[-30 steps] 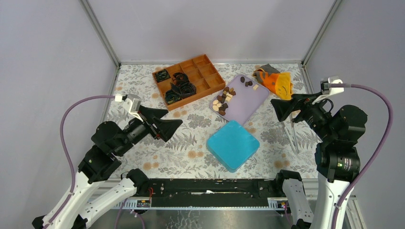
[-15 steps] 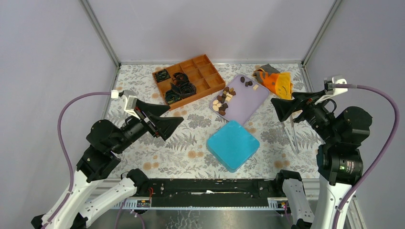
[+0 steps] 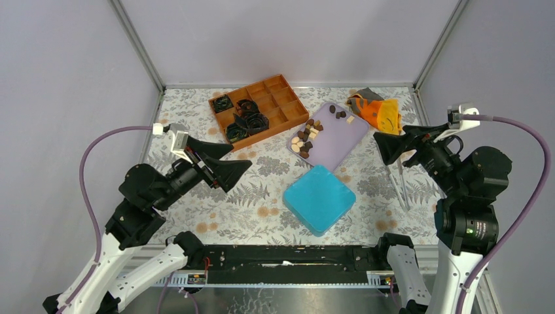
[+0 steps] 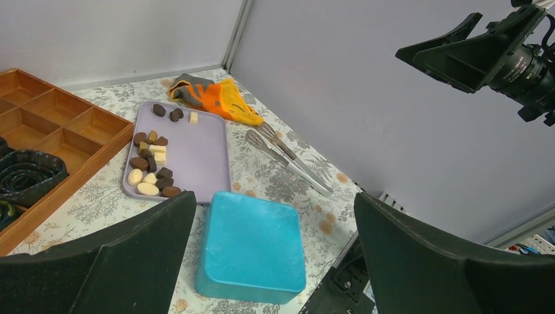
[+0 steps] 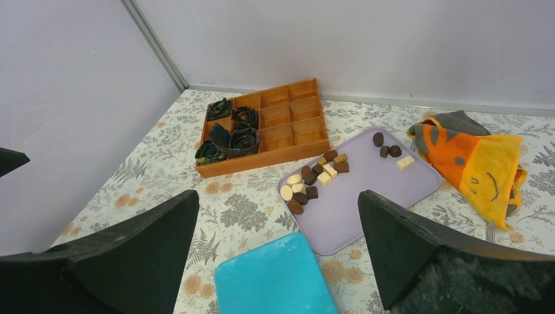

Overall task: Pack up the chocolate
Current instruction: Reset both arms

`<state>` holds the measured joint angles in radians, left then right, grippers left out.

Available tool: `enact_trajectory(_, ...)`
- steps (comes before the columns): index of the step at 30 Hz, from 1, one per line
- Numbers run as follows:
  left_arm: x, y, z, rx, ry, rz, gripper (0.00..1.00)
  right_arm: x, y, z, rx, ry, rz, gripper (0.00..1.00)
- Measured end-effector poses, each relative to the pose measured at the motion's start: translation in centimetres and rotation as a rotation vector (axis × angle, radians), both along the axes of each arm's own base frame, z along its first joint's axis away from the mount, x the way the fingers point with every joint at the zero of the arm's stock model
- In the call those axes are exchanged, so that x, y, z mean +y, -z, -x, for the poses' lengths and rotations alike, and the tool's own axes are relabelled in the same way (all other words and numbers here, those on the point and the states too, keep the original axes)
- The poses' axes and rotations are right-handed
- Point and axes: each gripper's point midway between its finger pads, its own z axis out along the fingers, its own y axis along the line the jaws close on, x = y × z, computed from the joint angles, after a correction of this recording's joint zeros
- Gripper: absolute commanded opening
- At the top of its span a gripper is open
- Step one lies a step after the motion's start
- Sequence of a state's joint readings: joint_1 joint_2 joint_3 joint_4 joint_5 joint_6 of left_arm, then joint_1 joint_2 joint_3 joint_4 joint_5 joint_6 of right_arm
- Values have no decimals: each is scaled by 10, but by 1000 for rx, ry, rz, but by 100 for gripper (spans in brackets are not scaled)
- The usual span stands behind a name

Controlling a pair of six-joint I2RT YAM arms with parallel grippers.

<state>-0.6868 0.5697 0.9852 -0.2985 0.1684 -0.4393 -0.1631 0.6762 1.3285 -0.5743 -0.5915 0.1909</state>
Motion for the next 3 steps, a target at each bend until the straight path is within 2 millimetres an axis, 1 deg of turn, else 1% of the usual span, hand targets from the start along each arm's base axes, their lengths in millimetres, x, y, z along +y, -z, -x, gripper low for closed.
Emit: enact_trajectory(3, 0, 1, 0, 2, 0, -2, 99, -2, 1, -1, 0, 10, 0, 100)
